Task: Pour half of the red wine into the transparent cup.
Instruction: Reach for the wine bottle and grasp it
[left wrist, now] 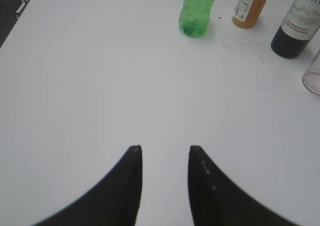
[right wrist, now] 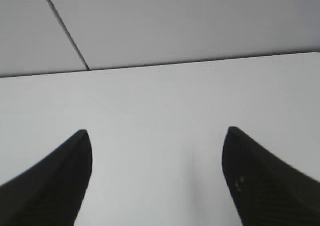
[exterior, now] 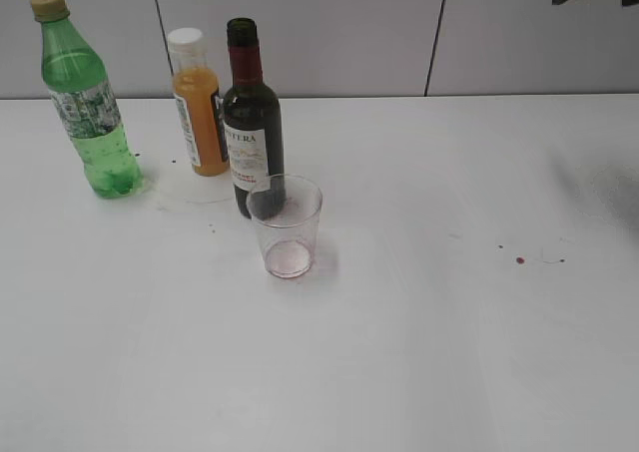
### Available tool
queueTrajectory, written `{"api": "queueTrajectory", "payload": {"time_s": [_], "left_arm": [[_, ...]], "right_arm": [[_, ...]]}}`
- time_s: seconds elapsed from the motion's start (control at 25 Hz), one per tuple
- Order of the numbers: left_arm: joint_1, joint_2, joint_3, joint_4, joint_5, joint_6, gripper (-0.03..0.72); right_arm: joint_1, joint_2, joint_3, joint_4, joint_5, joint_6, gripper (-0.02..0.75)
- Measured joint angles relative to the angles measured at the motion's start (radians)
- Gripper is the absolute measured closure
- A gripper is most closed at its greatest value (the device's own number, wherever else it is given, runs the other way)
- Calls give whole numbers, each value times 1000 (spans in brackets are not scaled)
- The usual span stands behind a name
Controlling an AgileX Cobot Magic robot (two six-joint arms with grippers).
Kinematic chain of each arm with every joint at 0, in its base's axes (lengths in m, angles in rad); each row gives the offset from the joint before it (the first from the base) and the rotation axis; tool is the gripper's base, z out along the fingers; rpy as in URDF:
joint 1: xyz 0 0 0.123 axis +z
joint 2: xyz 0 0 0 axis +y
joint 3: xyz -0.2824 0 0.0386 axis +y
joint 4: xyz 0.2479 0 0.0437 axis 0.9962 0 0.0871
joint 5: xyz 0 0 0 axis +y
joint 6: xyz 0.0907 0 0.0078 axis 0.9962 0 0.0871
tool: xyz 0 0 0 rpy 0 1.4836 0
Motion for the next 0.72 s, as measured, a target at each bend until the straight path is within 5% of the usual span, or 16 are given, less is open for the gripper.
{"api": "queueTrajectory", "payload": {"time_s": [0.4,0.72], "left_arm": [[0,0,0,0,0,0,451],[0,0,0,0,0,0,451]], "right_arm": [[-15,-5,-357,30,546,-120,139],[-15,-202,-280,139,604,-127,146]]}}
